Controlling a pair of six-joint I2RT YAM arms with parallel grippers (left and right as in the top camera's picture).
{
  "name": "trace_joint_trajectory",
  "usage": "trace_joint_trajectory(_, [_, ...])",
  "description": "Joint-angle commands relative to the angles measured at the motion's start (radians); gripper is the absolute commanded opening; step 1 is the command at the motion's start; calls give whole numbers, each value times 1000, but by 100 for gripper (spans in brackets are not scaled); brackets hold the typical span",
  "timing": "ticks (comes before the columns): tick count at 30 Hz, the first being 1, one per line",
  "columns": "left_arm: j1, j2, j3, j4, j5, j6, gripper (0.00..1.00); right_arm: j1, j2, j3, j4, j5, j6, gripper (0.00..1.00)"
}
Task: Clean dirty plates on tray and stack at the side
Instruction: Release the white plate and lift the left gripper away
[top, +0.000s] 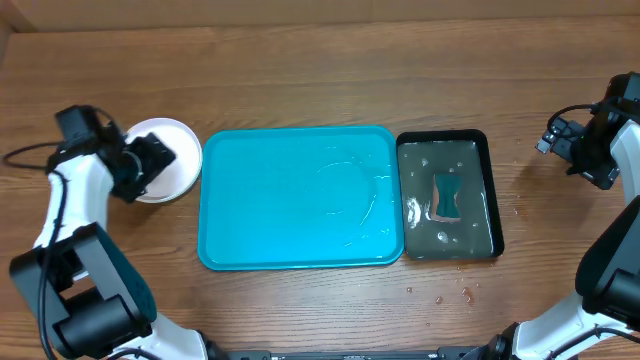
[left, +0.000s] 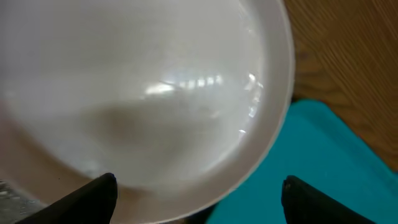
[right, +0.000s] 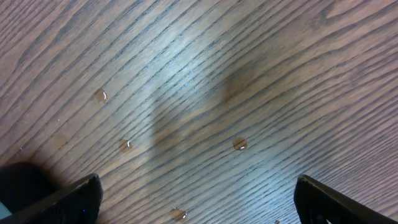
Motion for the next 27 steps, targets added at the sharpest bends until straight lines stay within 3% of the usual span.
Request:
trace_joint_trajectory(1, [-71, -18, 21, 4, 32, 56, 85, -1, -12, 21, 4, -4, 4, 100])
trace_joint_trajectory(5, [-150, -18, 21, 8, 3, 56, 92, -1, -12, 21, 4, -4, 4, 100])
trace_joint_trajectory(7, [-185, -18, 21, 7, -23, 56, 100, -1, -12, 21, 4, -4, 3, 100])
trace_joint_trajectory(16, [-290, -18, 21, 4, -37, 56, 100, -1, -12, 21, 4, -4, 4, 100])
trace_joint_trajectory(27, [-296, -18, 21, 4, -38, 56, 100, -1, -12, 21, 4, -4, 3, 100])
